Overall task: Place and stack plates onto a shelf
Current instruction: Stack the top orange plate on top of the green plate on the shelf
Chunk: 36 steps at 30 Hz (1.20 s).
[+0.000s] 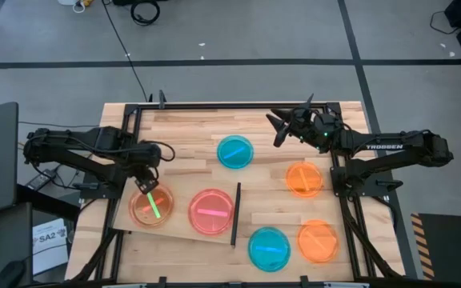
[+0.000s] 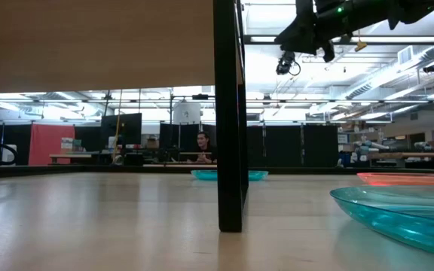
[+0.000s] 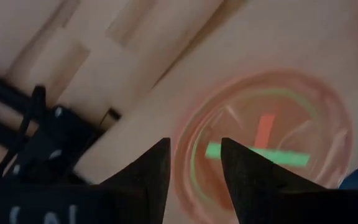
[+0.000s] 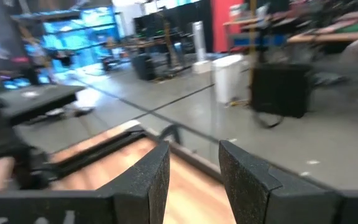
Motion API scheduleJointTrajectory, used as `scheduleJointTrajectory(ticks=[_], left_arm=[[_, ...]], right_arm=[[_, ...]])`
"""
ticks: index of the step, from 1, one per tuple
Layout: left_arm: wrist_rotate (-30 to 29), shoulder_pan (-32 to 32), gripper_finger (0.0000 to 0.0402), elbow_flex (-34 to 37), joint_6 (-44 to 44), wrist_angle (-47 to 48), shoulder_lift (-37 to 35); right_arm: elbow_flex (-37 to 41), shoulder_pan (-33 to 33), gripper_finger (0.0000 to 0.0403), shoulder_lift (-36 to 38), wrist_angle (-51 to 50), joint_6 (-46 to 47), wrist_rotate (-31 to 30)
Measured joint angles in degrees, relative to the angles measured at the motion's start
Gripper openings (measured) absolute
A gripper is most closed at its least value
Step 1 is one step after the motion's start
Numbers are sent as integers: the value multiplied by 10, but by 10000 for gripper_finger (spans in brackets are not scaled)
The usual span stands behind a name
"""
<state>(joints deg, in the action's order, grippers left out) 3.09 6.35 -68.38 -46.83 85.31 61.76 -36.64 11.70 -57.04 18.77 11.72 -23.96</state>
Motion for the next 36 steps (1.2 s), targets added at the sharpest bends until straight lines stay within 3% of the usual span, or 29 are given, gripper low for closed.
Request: scheduleJointTrajectory(ticks=[10,18,22,25,30,36], left_arm=[[-18,0,149,0,1,-111,0],[-69,0,149,0,2,-155,0],[-83,0,149,0,2,-156,0],[-84,0,149,0,2,-156,0],[-84,0,149,0,2,-156,0],[-84,0,149,0,2,-156,0]], right_arm=[[0,2,145,0,-120,21,92],[0,52,144,1,-243,64,223],[-1,104,144,1,-284,30,313],[-29,149,144,-1,-384,15,390],[-79,200,144,-2,-548,-70,389],[-84,220,144,-8,-600,-162,430]])
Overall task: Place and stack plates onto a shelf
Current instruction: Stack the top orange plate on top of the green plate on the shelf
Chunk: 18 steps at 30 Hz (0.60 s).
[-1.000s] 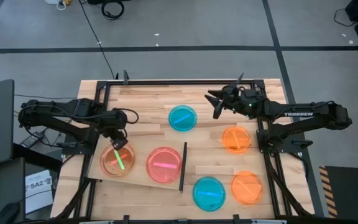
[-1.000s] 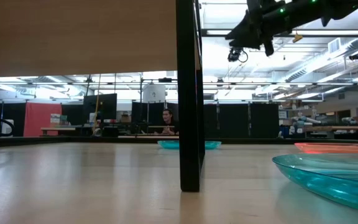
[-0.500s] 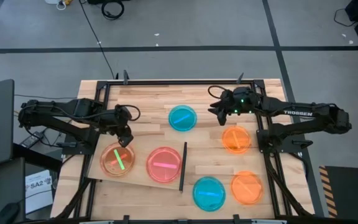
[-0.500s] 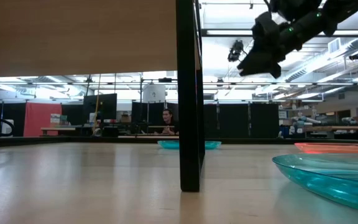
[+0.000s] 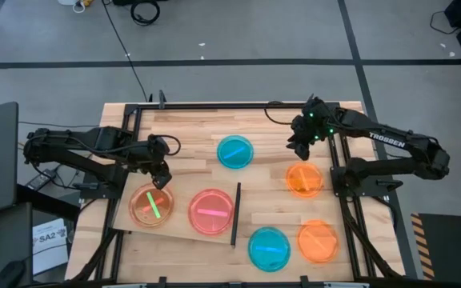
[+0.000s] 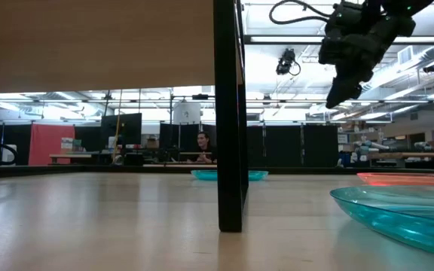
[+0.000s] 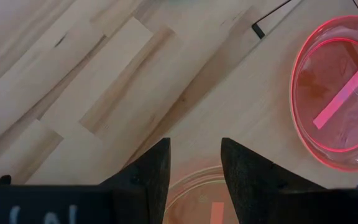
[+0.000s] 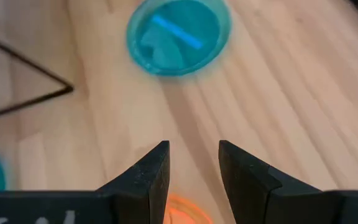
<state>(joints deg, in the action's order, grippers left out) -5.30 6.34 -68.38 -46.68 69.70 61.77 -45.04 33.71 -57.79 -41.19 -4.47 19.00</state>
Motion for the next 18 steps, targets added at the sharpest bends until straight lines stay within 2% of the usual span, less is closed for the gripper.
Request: scheduleJointTrajectory(ticks=[7,18], left_arm=[[0,0,149,0,0,0,0],[0,0,149,0,0,0,0]], right_arm=[[0,1,144,-37,-59,-69,3],[0,0,144,-136,-63,-160,2]])
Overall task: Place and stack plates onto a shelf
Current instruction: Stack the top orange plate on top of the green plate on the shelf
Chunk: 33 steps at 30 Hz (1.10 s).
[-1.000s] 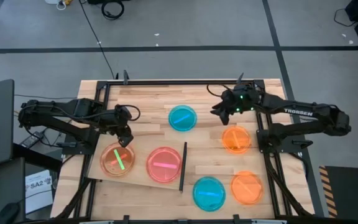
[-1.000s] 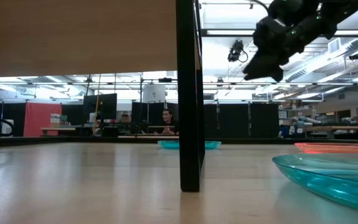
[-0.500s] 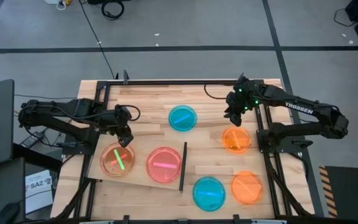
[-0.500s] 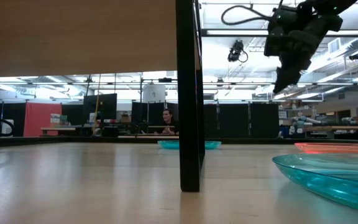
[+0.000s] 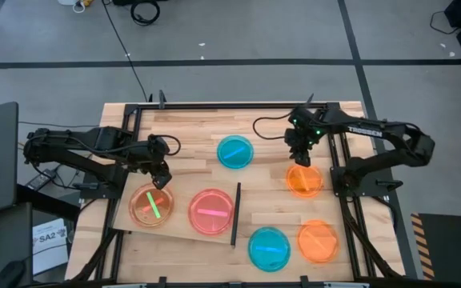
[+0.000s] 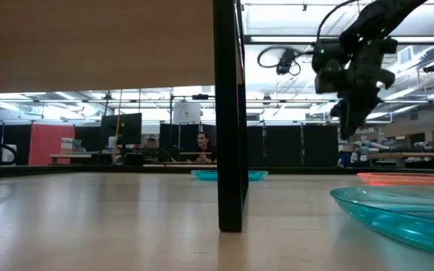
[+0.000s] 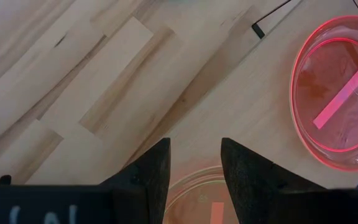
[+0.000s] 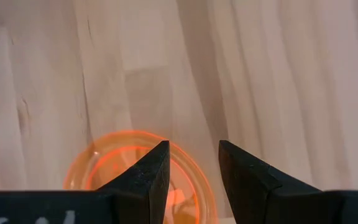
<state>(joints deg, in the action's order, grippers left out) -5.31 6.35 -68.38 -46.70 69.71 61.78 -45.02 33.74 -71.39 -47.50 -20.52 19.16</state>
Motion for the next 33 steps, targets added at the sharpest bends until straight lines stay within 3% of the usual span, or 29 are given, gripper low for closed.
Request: scheduleJointTrajectory(ticks=[13,17,33], left_arm=[[0,0,149,0,0,0,0],[0,0,149,0,0,0,0],[0,0,149,0,0,0,0]], right_arm=[[0,-19,144,-129,-3,-78,-2],[0,-28,144,-156,-2,-82,-39],[-2,-34,127,-205,-4,-102,-47]])
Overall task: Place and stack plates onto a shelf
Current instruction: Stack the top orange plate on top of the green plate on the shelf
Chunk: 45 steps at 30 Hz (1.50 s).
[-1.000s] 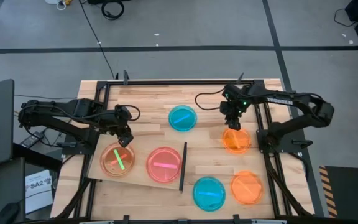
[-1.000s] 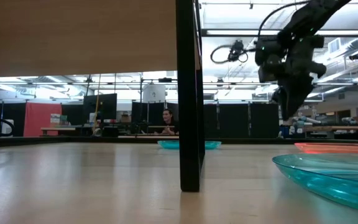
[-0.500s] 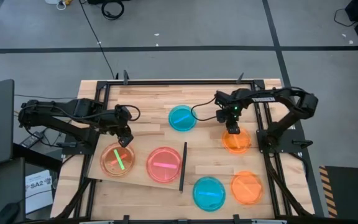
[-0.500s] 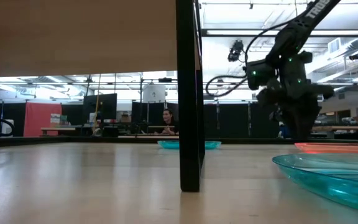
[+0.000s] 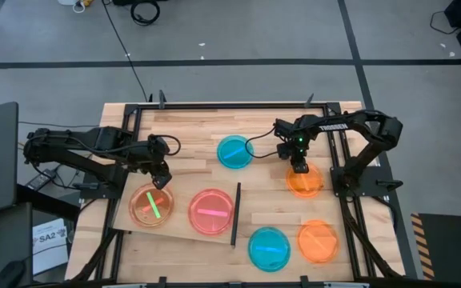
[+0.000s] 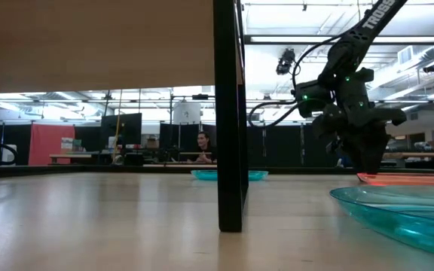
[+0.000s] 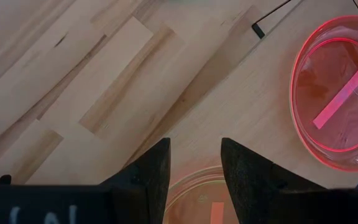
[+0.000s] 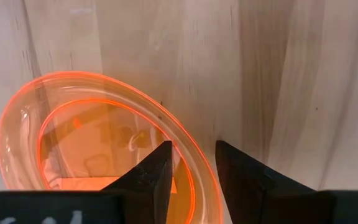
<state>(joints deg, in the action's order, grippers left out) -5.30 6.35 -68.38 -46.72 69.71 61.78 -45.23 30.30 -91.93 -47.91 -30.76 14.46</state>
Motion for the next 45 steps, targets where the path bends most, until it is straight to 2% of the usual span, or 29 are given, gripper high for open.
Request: scheduleJointTrajectory(ticks=[10,24,36,45], left_arm=[[0,0,149,0,0,0,0],[0,0,149,0,0,0,0],[0,0,149,0,0,0,0],[0,0,149,0,0,0,0]], right_arm=[[1,0,67,0,3,1,-11],[2,0,10,-1,-1,1,-22],[-7,-1,7,-3,-21,6,-22],[-98,-1,6,-4,-90,6,-28]])
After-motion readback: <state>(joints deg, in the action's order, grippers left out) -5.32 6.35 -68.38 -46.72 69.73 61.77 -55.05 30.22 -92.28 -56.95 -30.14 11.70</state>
